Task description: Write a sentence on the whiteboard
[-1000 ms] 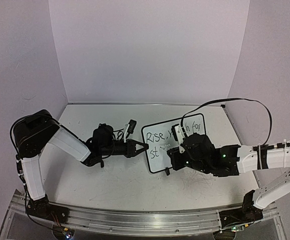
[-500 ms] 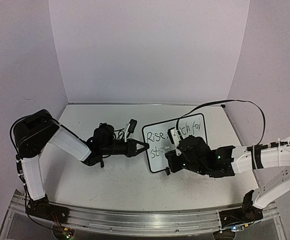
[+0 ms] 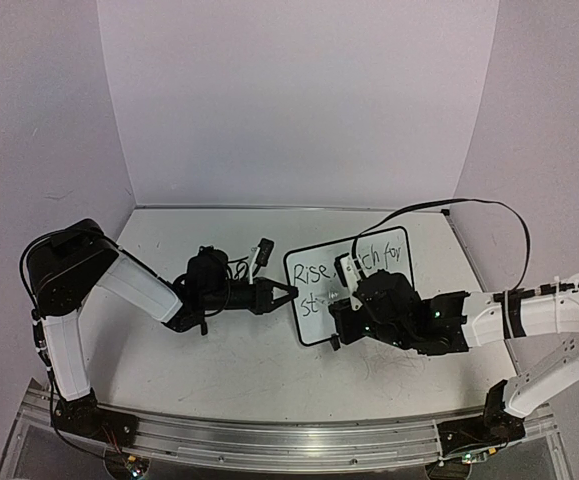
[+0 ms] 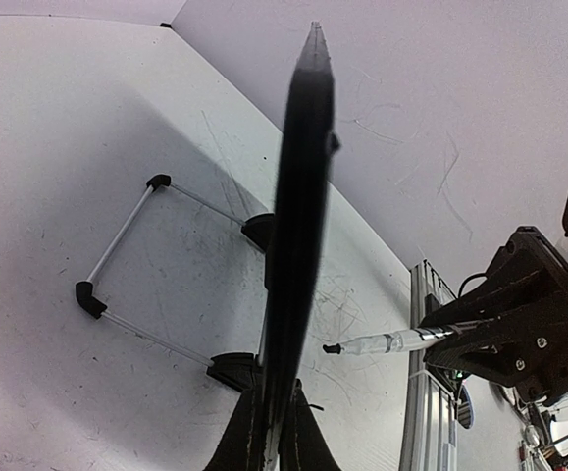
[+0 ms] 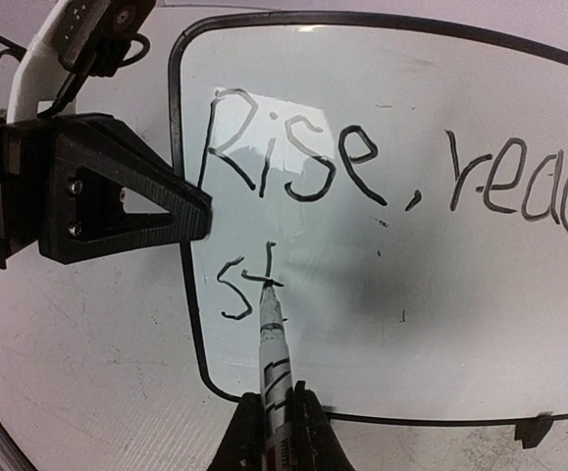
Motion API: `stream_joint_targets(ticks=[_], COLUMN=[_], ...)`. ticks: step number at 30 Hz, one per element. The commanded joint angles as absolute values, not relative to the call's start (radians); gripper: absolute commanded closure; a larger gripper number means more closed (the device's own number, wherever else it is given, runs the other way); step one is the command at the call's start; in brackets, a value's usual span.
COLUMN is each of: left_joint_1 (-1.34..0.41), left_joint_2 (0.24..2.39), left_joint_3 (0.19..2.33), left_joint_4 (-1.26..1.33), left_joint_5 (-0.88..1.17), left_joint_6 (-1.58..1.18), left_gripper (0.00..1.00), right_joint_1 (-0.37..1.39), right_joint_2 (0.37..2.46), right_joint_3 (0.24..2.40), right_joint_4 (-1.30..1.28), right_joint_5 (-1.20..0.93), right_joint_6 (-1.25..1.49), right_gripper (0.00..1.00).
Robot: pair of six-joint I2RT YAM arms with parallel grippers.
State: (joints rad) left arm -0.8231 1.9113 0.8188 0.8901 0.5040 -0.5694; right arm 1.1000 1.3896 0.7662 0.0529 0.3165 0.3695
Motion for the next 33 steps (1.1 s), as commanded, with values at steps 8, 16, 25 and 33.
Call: stream_joint_targets(ticks=[8, 16, 25, 33], left_joint_1=[-0.839, -0.838, -0.838, -0.839], left_joint_2=[1.884, 1.884, 1.882, 1.883], left_joint_3=[0.823, 0.824, 0.83, 0.833], left_joint_4=[0.811, 0.805, 0.798, 0.793], left_joint_5=[0.494, 0.493, 0.493, 0.493], left_joint_6=[-0.583, -0.58, -0.574, -0.57], left_gripper=[1.0, 1.0, 1.0, 1.0], right_joint_1=[1.084, 1.062, 1.054, 1.055], right_joint_2=[1.419, 1.423, 1.442, 1.456], right_joint_3=[0.774, 0.767, 0.782, 0.788], right_joint_4=[0.058, 0.05, 0.05, 0.052], right_joint_5=[0.365, 0.382, 0.376, 0.331], right_joint_6=[0.418, 0.437, 0.414, 0.393], right_gripper=[1.0, 1.0, 1.0, 1.0])
